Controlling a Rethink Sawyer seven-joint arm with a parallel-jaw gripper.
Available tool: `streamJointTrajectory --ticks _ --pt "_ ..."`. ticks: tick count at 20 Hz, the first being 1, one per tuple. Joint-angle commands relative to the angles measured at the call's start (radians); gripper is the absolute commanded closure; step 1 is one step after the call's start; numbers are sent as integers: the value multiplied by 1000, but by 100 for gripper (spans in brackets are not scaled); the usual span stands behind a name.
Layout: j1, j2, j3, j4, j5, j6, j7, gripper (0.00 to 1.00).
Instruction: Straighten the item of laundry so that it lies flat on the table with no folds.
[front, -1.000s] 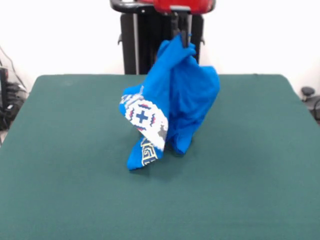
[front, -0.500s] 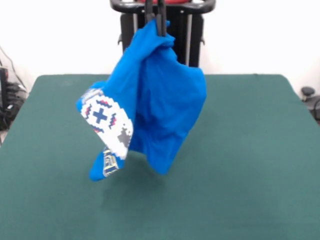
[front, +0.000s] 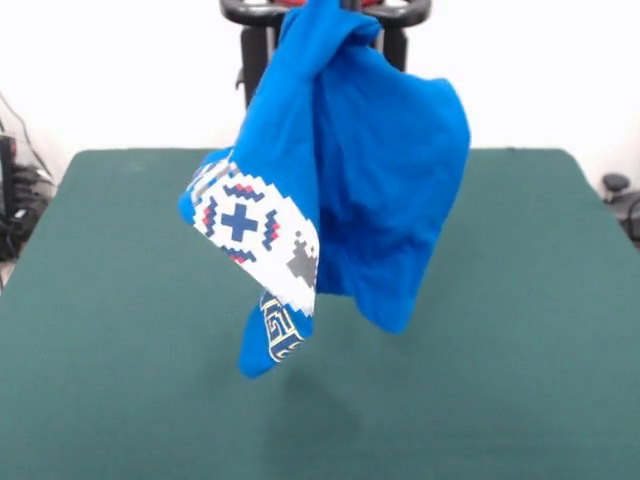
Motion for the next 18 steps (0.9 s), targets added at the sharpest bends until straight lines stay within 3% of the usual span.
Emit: streamJointTrajectory --ticks 1,5,9,16,18 --pt "-35 49 79 204 44 -226 211 100" --pt "-130 54 213 363 23 -502 228 100" --pt "-405 125 571 534 -128 -891 423 100" --pt "-569 295 776 570 -328 -1138 591 100" --pt "-579 330 784 568 -362 -1197 625 100"
